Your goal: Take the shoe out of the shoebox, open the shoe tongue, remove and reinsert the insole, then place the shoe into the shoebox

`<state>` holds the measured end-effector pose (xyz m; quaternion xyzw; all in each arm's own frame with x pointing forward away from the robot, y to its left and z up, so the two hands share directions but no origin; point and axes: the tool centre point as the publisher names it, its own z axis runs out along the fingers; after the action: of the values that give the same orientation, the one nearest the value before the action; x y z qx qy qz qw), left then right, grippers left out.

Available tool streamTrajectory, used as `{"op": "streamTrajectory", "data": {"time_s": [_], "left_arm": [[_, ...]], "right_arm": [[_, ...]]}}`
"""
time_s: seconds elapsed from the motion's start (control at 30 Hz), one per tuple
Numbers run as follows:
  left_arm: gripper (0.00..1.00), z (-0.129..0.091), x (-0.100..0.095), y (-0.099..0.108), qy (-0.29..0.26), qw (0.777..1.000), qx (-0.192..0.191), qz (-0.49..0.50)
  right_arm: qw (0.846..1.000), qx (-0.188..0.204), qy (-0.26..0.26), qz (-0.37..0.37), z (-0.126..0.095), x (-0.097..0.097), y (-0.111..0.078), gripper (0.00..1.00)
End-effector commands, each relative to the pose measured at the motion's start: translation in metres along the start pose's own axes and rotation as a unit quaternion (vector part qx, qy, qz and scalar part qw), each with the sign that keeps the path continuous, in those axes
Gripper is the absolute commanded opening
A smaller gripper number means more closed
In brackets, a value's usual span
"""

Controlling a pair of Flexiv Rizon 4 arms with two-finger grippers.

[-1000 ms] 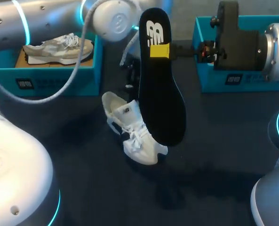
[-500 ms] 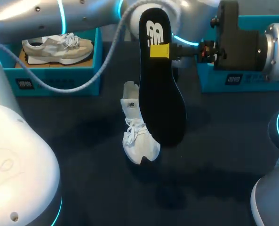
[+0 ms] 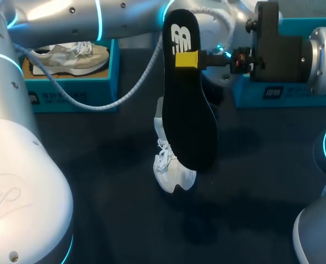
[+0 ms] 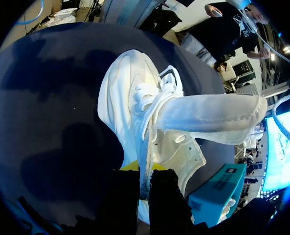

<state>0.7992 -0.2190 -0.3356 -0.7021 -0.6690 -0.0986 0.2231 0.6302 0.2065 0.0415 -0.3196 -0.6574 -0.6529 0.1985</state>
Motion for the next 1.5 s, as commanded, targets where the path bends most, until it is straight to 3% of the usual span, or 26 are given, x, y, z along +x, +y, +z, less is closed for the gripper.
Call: {"op": "streamTrajectory", "data": {"time_s": [0.03, 0.53, 1.2, 1.27, 1.5], "left_arm": [[0.0, 0.002, -0.007, -0.002, 0.015, 1.0, -0.008, 0.0], [0.0, 0.01, 0.002, -0.025, 0.039, 0.999, -0.007, 0.0], [0.0, 0.038, -0.012, -0.034, 0.058, 0.998, -0.002, 0.008], [0.1, 0.038, -0.014, -0.037, 0.06, 0.998, -0.005, 0.006], [0.22, 0.038, -0.016, -0.041, 0.058, 0.998, -0.007, 0.008]], "right_arm": [[1.0, -0.001, -0.001, 0.001, 0.004, 0.0, 0.0, 0.0], [1.0, -0.001, -0.001, 0.001, 0.004, 0.0, 0.0, 0.0], [1.0, -0.001, -0.001, 0.001, 0.004, 0.0, 0.0, 0.0], [1.0, -0.001, -0.001, 0.001, 0.004, 0.0, 0.0, 0.0], [1.0, -0.001, -0.001, 0.001, 0.004, 0.0, 0.0, 0.0]]}}
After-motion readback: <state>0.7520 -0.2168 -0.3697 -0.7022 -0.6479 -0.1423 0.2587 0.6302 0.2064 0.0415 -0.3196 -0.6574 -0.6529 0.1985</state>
